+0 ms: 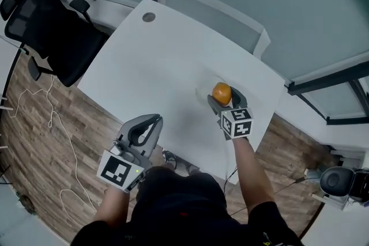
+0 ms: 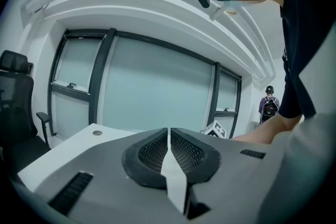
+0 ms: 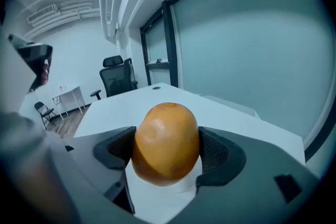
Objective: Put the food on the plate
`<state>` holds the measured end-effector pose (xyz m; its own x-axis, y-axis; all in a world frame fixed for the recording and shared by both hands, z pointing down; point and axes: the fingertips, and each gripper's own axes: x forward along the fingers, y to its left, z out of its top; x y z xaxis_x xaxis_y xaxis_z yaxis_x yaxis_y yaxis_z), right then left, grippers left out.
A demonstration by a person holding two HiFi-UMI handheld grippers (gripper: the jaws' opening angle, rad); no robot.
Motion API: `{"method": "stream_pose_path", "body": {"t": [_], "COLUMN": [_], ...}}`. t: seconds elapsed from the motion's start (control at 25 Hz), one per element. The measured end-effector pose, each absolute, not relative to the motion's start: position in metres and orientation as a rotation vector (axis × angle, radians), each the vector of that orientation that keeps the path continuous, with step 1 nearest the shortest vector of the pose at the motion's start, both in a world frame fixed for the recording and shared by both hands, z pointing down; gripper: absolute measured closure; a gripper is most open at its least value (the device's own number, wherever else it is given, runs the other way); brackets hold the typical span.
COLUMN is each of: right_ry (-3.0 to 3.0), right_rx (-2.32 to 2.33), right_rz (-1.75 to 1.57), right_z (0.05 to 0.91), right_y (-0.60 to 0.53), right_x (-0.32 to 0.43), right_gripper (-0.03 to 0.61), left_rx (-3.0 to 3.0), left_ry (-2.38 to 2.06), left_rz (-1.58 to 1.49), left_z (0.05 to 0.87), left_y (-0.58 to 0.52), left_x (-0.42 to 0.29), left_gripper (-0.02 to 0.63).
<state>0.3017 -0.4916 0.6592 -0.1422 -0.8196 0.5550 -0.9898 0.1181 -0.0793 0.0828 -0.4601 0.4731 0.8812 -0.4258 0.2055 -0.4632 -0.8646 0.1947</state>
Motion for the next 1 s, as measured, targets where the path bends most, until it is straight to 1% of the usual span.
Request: {"method": "stream_pose_path", "body": {"t": [0.28, 0.52, 0.8, 1.0], "right_ry": [-1.905, -1.858, -1.895, -1.996], "right_rx": [1.599, 1.581, 1.560, 1.691], "right_rz": [0.677, 0.675, 0.676, 0.544], "right_z": [0.722, 0.741, 0.731, 0.664], "right_y": [-0.517, -0.532, -0.531, -0.524], "right_x": [0.300, 0.298, 0.293, 0.298], "right_gripper": [0.199, 0.199, 0.198, 0.179], "left_rx": [2.764, 2.710, 2.694, 2.719], "left_ry": [-0.748, -0.784, -0.788, -0.768], "left_rz": [0.237, 0.239, 0.246, 0.239], "left_z": [0.480, 0.493, 0.488, 0.477], "left_y": [-0.468, -0.473, -0.469, -0.463], "left_x": [0.072, 0.059, 0.058, 0.066], "left_gripper": [0.578, 0.578, 0.578, 0.578]}}
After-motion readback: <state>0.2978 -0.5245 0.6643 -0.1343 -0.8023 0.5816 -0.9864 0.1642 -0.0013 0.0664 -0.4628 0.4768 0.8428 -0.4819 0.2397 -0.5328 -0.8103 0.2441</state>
